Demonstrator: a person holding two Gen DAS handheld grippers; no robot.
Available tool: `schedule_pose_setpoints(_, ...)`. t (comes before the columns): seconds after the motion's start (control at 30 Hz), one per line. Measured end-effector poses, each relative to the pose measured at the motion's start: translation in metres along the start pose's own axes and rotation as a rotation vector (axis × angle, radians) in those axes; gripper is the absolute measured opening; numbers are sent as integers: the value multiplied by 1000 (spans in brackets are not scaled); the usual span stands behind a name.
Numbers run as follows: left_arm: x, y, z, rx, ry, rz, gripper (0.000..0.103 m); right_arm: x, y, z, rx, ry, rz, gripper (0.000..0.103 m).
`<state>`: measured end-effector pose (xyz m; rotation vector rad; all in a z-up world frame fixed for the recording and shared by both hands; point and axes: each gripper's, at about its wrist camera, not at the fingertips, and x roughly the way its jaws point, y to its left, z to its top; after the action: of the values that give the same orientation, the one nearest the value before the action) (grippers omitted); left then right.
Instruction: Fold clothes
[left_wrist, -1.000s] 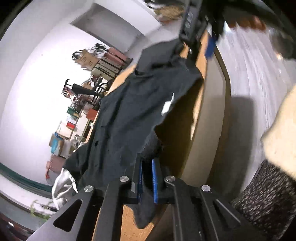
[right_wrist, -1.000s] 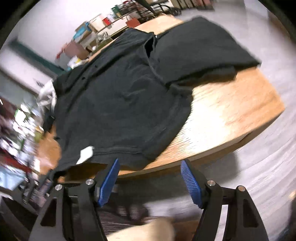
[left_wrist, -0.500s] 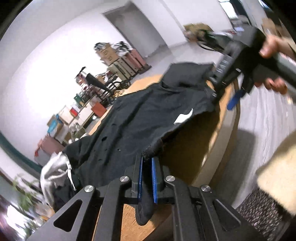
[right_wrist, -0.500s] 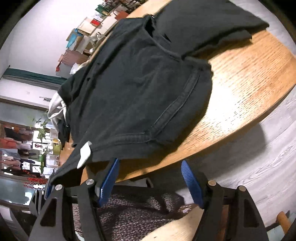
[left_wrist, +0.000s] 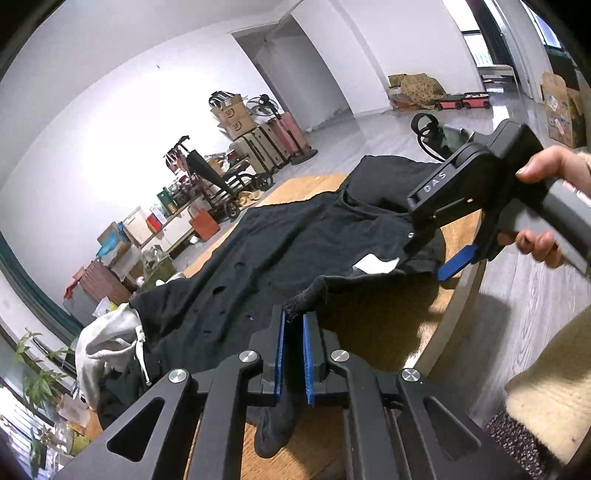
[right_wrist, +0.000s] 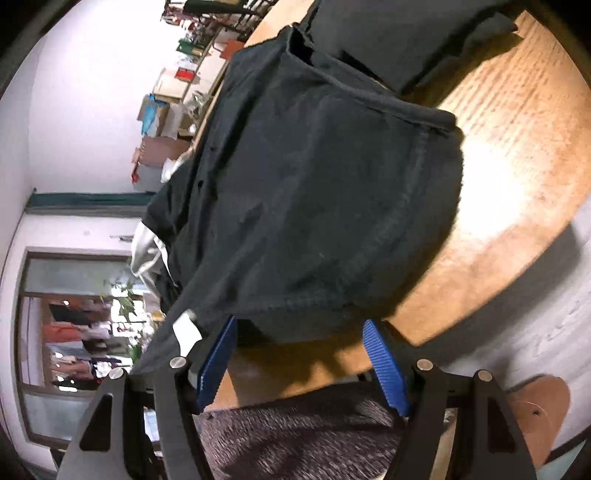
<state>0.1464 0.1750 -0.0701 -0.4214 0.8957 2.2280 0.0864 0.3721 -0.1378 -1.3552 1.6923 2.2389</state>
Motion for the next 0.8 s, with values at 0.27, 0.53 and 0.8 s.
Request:
schedule_pose_setpoints(0.27, -1, 14, 5, -60, -13, 9, 9, 9, -1, 6, 45, -66, 11, 38)
schedule_pose_setpoints(0.53, 15, 47, 0, -277, 25, -16, 9, -38, 34, 21, -149, -229, 1, 12)
schedule_pose_setpoints(0.8, 18, 146, 77, -527, 0, 62, 8, -83, 183, 55, -542, -456, -1, 9)
